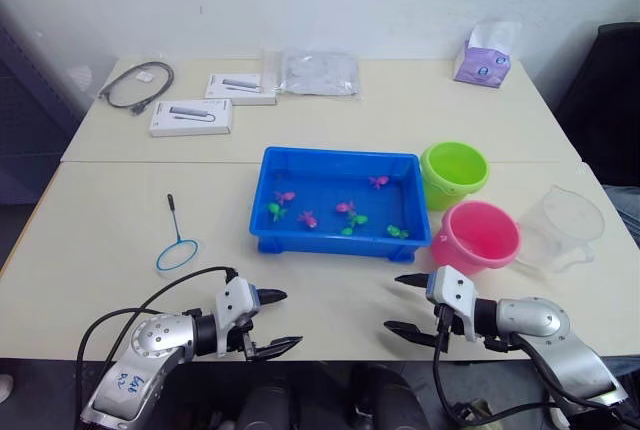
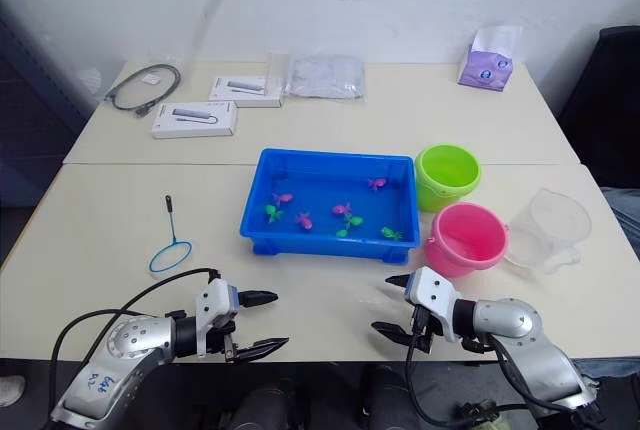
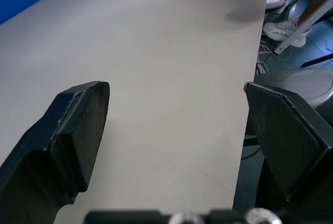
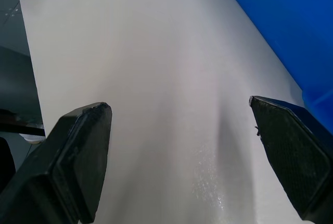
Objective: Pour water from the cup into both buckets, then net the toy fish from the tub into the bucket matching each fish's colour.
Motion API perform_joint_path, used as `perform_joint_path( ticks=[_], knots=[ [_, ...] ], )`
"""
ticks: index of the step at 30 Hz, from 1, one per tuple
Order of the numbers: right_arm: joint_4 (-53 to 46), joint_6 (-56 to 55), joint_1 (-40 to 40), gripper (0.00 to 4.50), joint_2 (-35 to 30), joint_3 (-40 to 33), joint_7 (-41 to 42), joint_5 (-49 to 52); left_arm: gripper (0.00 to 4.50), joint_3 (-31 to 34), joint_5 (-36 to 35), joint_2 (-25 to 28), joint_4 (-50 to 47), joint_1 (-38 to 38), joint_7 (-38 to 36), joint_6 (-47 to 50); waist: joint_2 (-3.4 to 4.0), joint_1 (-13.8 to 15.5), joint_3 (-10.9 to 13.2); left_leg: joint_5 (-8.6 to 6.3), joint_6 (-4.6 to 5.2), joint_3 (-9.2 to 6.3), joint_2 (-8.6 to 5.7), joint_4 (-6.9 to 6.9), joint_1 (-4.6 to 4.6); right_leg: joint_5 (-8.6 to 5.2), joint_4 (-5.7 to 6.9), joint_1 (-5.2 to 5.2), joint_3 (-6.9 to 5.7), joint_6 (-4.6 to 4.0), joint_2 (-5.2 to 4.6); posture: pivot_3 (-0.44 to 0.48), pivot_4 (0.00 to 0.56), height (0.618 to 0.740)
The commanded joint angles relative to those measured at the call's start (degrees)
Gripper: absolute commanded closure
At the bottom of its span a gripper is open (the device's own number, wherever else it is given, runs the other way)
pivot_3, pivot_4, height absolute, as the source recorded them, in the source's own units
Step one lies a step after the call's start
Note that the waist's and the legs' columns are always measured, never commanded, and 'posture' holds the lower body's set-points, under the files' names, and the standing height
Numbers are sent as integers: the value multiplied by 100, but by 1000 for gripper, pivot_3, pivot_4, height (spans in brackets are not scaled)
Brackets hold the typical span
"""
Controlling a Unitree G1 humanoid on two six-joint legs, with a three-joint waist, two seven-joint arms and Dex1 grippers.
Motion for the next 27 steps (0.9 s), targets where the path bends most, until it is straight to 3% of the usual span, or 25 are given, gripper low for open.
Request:
perform_joint_path(
  ticks=[1, 9, 16, 20, 27],
  knots=[
    [-103, 2, -13, 0, -52, -59, 31, 43, 52, -49, -57, 20, -209, 85, -79, -11, 0, -2, 0, 0, 0, 0, 0, 0, 0, 0, 0, 0, 0, 0, 0, 0, 150, 740],
    [-485, 44, 191, 0, -31, -239, -309, 32, 52, -24, -213, -13, -256, -61, -112, 271, 0, 0, 0, 0, 0, 0, 0, 0, 0, 0, 0, 0, 0, 0, 0, 0, 150, 740],
    [-2240, 1518, 1368, 0, 177, -1781, -1159, 1477, 52, 497, -1865, 455, -794, -1284, -867, 1738, 4, 15, 2, 1, -2, -7, 0, 5, 1, 0, 2, 7, -2, 0, -1, 0, 150, 740],
    [-2982, 2011, 2280, 0, 559, -2919, -1771, 2130, 52, 720, -2707, 638, -736, -2553, -1103, 2559, 7, 26, 3, 2, -4, -6, 0, 3, 1, 0, 3, 8, -2, 1, 4, 0, 150, 740],
    [-3077, 2558, 2922, 0, 1026, -4449, -2596, 3147, 52, 749, -2963, 630, -126, -3947, -1378, 2933, 6, -15, 1, 2, -7, 1, 1, 5, 8, 6, -4, 21, 14, 10, 33, 0, 150, 740]
  ],
)
